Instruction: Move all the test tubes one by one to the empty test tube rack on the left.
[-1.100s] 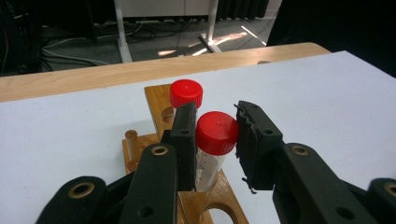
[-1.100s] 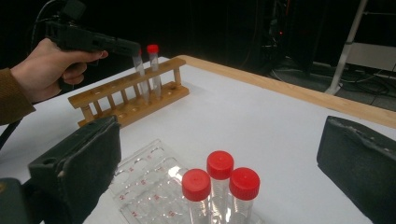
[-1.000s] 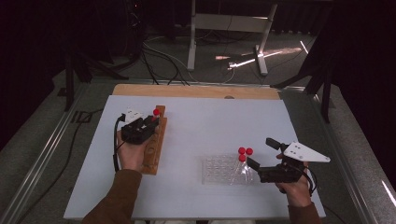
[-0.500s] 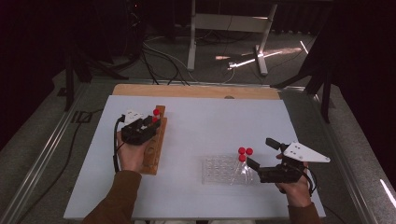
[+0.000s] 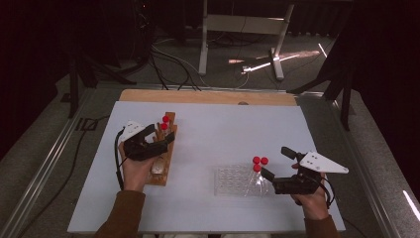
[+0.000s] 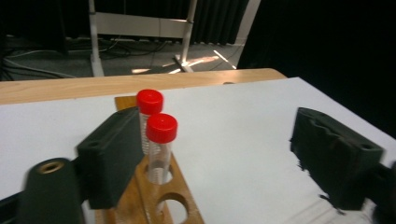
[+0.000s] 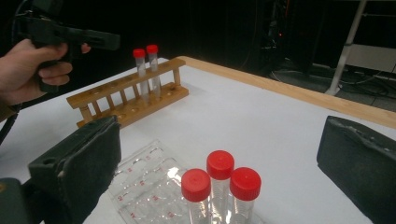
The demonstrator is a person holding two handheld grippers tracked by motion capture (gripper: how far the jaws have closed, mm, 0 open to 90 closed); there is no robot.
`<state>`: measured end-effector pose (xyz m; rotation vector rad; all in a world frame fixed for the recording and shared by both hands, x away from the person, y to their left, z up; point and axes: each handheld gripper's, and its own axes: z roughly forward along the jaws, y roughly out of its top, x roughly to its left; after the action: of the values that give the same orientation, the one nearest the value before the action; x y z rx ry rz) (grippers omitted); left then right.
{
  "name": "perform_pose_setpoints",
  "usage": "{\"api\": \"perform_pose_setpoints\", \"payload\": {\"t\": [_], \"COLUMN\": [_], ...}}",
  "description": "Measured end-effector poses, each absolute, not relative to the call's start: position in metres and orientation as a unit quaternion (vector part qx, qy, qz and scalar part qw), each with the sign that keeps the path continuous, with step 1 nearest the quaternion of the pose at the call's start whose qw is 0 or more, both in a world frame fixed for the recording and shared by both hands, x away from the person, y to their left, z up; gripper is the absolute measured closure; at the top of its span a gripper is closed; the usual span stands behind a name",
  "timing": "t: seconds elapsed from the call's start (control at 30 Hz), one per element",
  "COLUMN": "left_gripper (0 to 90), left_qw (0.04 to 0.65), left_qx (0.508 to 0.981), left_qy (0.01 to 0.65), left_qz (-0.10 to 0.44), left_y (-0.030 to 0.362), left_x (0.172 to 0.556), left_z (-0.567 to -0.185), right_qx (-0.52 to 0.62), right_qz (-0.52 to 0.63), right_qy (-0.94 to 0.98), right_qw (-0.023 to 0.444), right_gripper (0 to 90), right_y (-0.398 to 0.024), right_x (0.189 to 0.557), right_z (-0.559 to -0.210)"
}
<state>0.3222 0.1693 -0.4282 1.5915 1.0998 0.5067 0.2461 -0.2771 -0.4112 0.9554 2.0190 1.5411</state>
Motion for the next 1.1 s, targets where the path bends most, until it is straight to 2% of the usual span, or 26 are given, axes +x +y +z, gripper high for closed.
{"api": "perform_pose_setpoints", "payload": {"t": [0.33, 0.8, 1.1], "left_gripper": [1.6, 0.6, 0.6], "left_qw": [0.554, 0.562, 0.571], "left_qx": [0.678, 0.685, 0.682], "left_qy": [0.439, 0.417, 0.410], "left_qz": [0.202, 0.202, 0.201], "left_y": [0.162, 0.156, 0.156], "left_x": [0.306, 0.291, 0.285], "left_z": [-0.423, -0.424, -0.421], "right_qx": [0.354, 0.365, 0.383], "right_qz": [0.554, 0.540, 0.521], "right_qy": [0.724, 0.728, 0.734], "right_qw": [0.209, 0.213, 0.207], "right_gripper": [0.0, 1.1, 8.5], "right_y": [-0.283, -0.290, -0.295], "right_x": [0.252, 0.257, 0.262], "right_z": [-0.423, -0.434, -0.444]}}
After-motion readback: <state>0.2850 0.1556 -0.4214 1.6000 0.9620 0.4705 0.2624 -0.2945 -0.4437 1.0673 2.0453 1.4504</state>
